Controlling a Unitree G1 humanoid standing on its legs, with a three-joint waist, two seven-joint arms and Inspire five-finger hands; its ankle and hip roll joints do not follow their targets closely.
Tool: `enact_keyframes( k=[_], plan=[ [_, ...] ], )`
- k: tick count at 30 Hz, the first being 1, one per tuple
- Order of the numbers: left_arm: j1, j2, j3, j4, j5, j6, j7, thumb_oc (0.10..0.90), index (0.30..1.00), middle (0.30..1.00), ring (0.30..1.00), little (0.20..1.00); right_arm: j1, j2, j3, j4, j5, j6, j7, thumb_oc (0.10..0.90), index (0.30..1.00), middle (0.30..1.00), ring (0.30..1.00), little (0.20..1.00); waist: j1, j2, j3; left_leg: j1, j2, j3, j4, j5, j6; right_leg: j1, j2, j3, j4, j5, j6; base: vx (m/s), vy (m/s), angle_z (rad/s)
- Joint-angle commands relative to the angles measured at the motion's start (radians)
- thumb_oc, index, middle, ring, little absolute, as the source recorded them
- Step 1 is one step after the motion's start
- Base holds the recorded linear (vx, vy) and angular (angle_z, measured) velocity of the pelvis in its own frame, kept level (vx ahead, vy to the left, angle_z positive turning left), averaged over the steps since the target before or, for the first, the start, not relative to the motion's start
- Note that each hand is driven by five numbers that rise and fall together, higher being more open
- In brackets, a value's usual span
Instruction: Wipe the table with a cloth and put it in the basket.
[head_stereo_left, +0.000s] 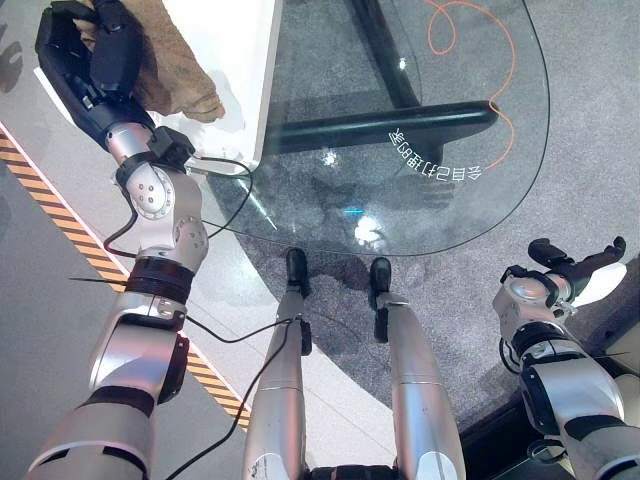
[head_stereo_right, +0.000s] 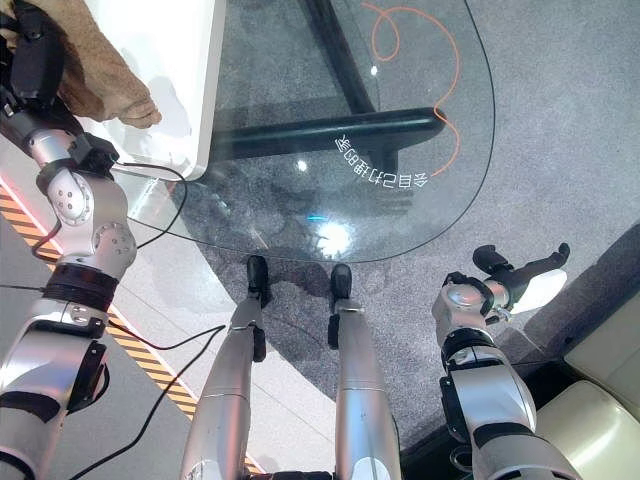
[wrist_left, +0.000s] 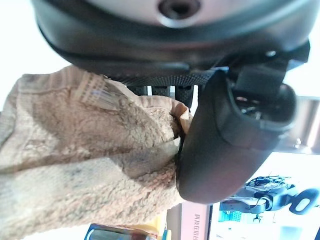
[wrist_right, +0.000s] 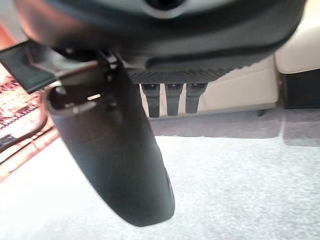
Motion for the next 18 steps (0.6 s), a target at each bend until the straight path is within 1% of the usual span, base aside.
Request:
enact_keyframes(
  k=[1, 3, 5, 8, 9, 11, 12, 13, 15, 16, 18],
  plan=[
    [-0.163, 0.112, 0.017, -0.019, 0.143, -0.067, 0.042, 0.100, 0.300, 0.300, 0.300, 0.200, 0.014, -0.084, -0.009, 0.018, 0.037, -0.014, -0.001, 0.800, 0.900, 0.900, 0.900, 0.900, 0.000, -0.002, -0.027, 0.026, -0.066, 0.047, 0.135, -0.173, 0.073, 0.069, 0.062, -0.015, -0.141, 0.053, 0.016, 0.00, 0.000, 0.00],
    [-0.174, 0.122, 0.000, 0.014, 0.144, -0.060, 0.046, 0.100, 0.300, 0.300, 0.300, 0.200, 0.017, -0.085, -0.004, 0.029, 0.037, -0.013, 0.007, 0.800, 0.900, 0.900, 0.900, 0.900, -0.002, -0.002, -0.027, 0.033, -0.065, 0.047, 0.138, -0.182, 0.073, 0.075, 0.062, -0.014, -0.136, 0.045, 0.017, 0.02, 0.007, 0.00],
    [-0.193, 0.137, -0.022, 0.061, 0.161, -0.039, 0.058, 0.100, 0.300, 0.300, 0.300, 0.200, 0.019, -0.086, -0.001, 0.038, 0.034, -0.009, 0.020, 0.800, 0.900, 0.900, 0.900, 0.900, -0.008, -0.001, -0.027, 0.033, -0.064, 0.050, 0.140, -0.184, 0.072, 0.071, 0.061, -0.013, -0.133, 0.044, 0.017, 0.02, 0.008, 0.00],
    [-0.204, 0.142, -0.036, 0.088, 0.175, -0.022, 0.059, 0.100, 0.300, 0.300, 0.300, 0.200, 0.017, -0.086, 0.002, 0.042, 0.032, -0.007, 0.025, 0.800, 0.900, 0.900, 0.900, 0.900, -0.009, -0.002, -0.027, 0.032, -0.062, 0.052, 0.140, -0.184, 0.071, 0.071, 0.061, -0.012, -0.133, 0.042, 0.017, 0.00, 0.000, 0.00],
    [-0.213, 0.148, -0.048, 0.109, 0.188, -0.005, 0.058, 0.100, 0.300, 0.300, 0.300, 0.200, 0.011, -0.088, 0.006, 0.047, 0.029, -0.003, 0.028, 0.800, 0.900, 0.900, 0.900, 0.900, -0.012, -0.001, -0.027, 0.026, -0.062, 0.053, 0.137, -0.175, 0.071, 0.064, 0.061, -0.012, -0.136, 0.050, 0.016, 0.00, 0.000, 0.00],
    [-0.218, 0.149, -0.060, 0.125, 0.205, 0.007, 0.062, 0.100, 0.300, 0.300, 0.300, 0.200, 0.010, -0.087, 0.010, 0.052, 0.032, 0.000, 0.030, 0.800, 0.900, 0.900, 0.900, 0.900, -0.013, -0.001, -0.027, 0.033, -0.062, 0.053, 0.138, -0.184, 0.070, 0.070, 0.062, -0.011, -0.132, 0.041, 0.018, 0.00, 0.000, 0.00],
    [-0.226, 0.151, -0.067, 0.132, 0.220, 0.022, 0.066, 0.100, 0.300, 0.300, 0.300, 0.200, 0.004, -0.088, 0.011, 0.054, 0.031, 0.002, 0.031, 0.800, 0.900, 0.900, 0.900, 0.900, -0.013, 0.000, -0.027, 0.028, -0.062, 0.053, 0.133, -0.174, 0.070, 0.065, 0.062, -0.011, -0.138, 0.051, 0.017, 0.00, 0.000, 0.00],
    [-0.227, 0.153, -0.074, 0.140, 0.224, 0.032, 0.068, 0.100, 0.300, 0.300, 0.300, 0.200, 0.004, -0.090, 0.013, 0.058, 0.031, 0.004, 0.035, 0.800, 0.900, 0.900, 0.900, 0.900, -0.013, 0.000, -0.027, 0.034, -0.062, 0.053, 0.135, -0.182, 0.069, 0.070, 0.062, -0.010, -0.134, 0.041, 0.018, 0.00, 0.000, 0.00],
    [-0.236, 0.157, -0.088, 0.156, 0.232, 0.053, 0.071, 0.100, 0.300, 0.300, 0.300, 0.200, 0.001, -0.095, 0.014, 0.063, 0.033, 0.006, 0.042, 0.800, 0.900, 0.900, 0.900, 0.900, -0.015, 0.001, -0.027, 0.034, -0.061, 0.053, 0.131, -0.180, 0.068, 0.069, 0.062, -0.010, -0.137, 0.043, 0.019, 0.00, 0.000, 0.00],
    [-0.240, 0.159, -0.090, 0.160, 0.237, 0.059, 0.073, 0.100, 0.300, 0.300, 0.300, 0.200, -0.001, -0.096, 0.013, 0.063, 0.033, 0.006, 0.043, 0.800, 0.900, 0.900, 0.900, 0.900, -0.016, 0.001, -0.027, 0.028, -0.061, 0.054, 0.128, -0.171, 0.068, 0.063, 0.062, -0.010, -0.141, 0.052, 0.018, 0.00, 0.000, 0.00],
    [-0.253, 0.159, -0.114, 0.191, 0.271, 0.091, 0.078, 0.100, 0.300, 0.300, 0.300, 0.200, 0.000, -0.094, 0.020, 0.066, 0.034, 0.003, 0.045, 0.800, 0.900, 0.900, 0.900, 0.900, -0.021, -0.001, -0.027, 0.031, -0.060, 0.056, 0.130, -0.180, 0.068, 0.065, 0.063, -0.008, -0.138, 0.044, 0.020, 0.00, 0.000, 0.00]
  ],
)
